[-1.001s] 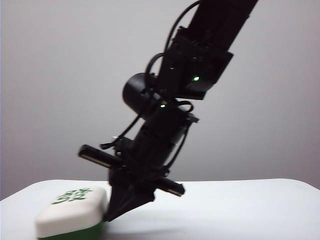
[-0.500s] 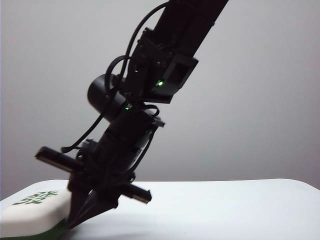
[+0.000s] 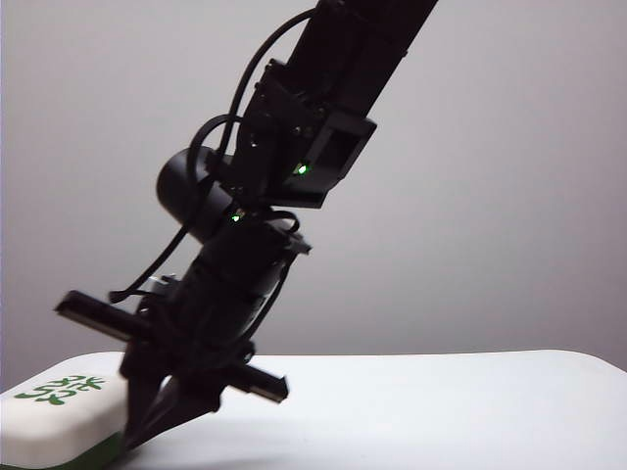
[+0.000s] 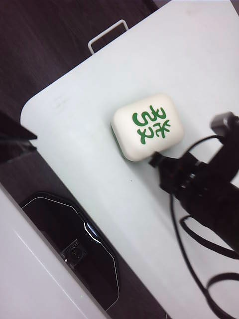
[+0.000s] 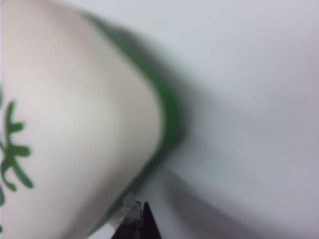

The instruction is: Move the foam mahjong from the right side of the table to the left side of the table.

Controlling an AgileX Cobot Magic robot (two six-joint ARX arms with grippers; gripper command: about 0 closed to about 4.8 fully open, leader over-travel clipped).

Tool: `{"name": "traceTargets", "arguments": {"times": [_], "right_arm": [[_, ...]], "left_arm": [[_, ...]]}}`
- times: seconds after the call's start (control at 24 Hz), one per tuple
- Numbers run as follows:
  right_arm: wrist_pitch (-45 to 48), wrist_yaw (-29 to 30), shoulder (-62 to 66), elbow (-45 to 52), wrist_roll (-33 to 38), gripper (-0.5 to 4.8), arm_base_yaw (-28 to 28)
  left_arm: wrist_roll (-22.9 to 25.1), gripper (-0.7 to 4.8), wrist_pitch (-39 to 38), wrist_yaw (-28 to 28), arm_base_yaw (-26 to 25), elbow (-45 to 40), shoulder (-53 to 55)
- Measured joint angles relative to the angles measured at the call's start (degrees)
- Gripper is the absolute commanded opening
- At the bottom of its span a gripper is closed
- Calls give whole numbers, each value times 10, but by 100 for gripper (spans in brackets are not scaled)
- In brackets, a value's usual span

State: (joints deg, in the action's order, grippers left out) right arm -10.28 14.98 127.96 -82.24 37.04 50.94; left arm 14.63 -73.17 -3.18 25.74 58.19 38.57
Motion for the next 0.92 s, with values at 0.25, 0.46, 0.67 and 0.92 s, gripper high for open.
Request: {"name": "traceTargets", "arguments": {"times": [0.25, 0.46, 0.67, 0.92], "right_arm": [[-49, -4, -47, 0, -49, -5, -27], [-146, -10, -120, 2, -139, -5, -62], [-240, -52, -242, 10, -237, -5, -106], [-152, -96, -517, 133, -260, -5, -192]], "left_arm": [[4, -5, 18, 0, 0, 0, 0], [34, -5, 55, -3, 0, 0, 0], [41, -5, 95, -3, 0, 0, 0], [50, -5, 259, 25, -2, -48, -23]]}}
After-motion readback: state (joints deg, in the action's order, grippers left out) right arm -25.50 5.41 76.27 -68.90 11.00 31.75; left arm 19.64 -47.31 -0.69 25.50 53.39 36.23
